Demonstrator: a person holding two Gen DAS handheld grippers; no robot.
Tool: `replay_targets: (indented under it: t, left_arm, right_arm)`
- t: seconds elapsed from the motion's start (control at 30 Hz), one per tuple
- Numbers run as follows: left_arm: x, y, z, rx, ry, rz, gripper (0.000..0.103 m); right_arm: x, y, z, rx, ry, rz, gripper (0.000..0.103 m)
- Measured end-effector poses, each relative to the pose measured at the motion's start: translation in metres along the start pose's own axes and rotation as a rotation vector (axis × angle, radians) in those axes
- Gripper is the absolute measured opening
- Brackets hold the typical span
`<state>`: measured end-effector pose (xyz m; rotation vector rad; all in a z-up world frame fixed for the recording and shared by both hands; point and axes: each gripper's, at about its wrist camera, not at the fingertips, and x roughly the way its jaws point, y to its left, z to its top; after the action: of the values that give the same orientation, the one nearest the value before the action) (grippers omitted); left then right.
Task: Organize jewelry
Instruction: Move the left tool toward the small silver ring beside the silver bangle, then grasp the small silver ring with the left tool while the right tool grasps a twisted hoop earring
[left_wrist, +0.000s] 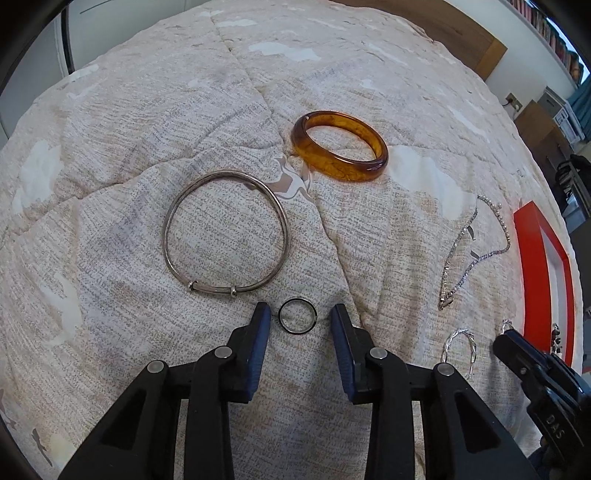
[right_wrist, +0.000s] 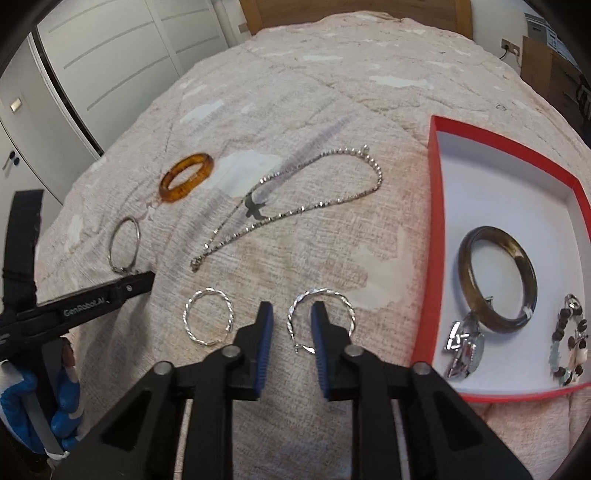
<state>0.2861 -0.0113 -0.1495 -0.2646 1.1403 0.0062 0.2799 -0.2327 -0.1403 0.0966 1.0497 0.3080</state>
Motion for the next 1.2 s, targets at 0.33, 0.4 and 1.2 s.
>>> replay_targets:
  t: [0.33, 0.4, 1.2]
  left_arm:
    - [0.001, 0.007, 0.000, -0.014, 0.001, -0.027, 0.023]
    - [-0.001, 0.007, 0.000, -0.010, 0.001, -0.029, 0.020]
    - [-0.077, -0.005, -0.018, 0.048, -0.080, -0.039, 0.020]
  right_arm:
    - [0.026, 0.007, 0.003, -0.041, 0.118, -0.071, 0.015]
    - [0.027, 0.006, 0.004, -0.042, 0.123, -0.063, 0.012]
    - [-0.060, 0.023, -0.002, -0.015, -0.071, 0.078, 0.004]
